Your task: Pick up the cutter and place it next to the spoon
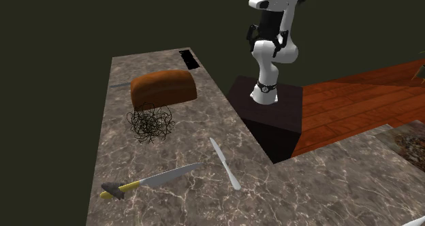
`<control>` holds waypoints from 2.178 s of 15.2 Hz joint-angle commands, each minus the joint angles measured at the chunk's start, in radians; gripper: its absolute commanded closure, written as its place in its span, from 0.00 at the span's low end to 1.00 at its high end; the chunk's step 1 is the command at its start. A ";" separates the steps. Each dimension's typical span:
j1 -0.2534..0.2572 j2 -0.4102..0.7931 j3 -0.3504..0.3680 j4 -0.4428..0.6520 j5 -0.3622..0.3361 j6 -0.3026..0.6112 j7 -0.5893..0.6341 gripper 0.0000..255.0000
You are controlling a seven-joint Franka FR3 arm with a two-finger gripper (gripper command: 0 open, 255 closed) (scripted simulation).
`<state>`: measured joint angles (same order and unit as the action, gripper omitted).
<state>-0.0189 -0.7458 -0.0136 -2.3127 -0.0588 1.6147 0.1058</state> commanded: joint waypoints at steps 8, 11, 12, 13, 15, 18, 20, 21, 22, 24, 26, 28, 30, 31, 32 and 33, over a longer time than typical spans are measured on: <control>0.036 0.240 -0.105 0.065 -0.035 0.152 -0.239 0.00; 0.053 0.355 -0.141 0.115 -0.034 0.205 -0.340 0.00; 0.058 0.394 -0.151 0.135 -0.031 0.220 -0.374 0.00; 0.063 0.433 -0.161 0.156 -0.027 0.235 -0.408 0.00; 0.072 0.514 -0.178 0.202 -0.017 0.261 -0.475 0.00; 0.081 0.636 -0.194 0.279 0.005 0.291 -0.575 0.00; 0.084 0.718 -0.199 0.337 0.022 0.305 -0.640 0.00; 0.084 0.759 -0.200 0.368 0.031 0.310 -0.672 0.00; 0.084 0.800 -0.200 0.400 0.039 0.314 -0.703 0.00; 0.082 0.883 -0.196 0.468 0.056 0.318 -0.762 0.00; 0.077 0.965 -0.188 0.541 0.070 0.318 -0.818 0.00; 0.072 1.047 -0.178 0.619 0.082 0.312 -0.870 0.00; 0.067 1.130 -0.164 0.703 0.090 0.302 -0.918 0.00; 0.064 1.172 -0.157 0.747 0.093 0.296 -0.941 0.00; 0.061 1.215 -0.150 0.793 0.095 0.288 -0.962 0.00; 0.059 1.258 -0.142 0.841 0.097 0.278 -0.984 0.00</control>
<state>0.0425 0.4664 -0.1634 -1.5250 0.0357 1.9054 -0.8538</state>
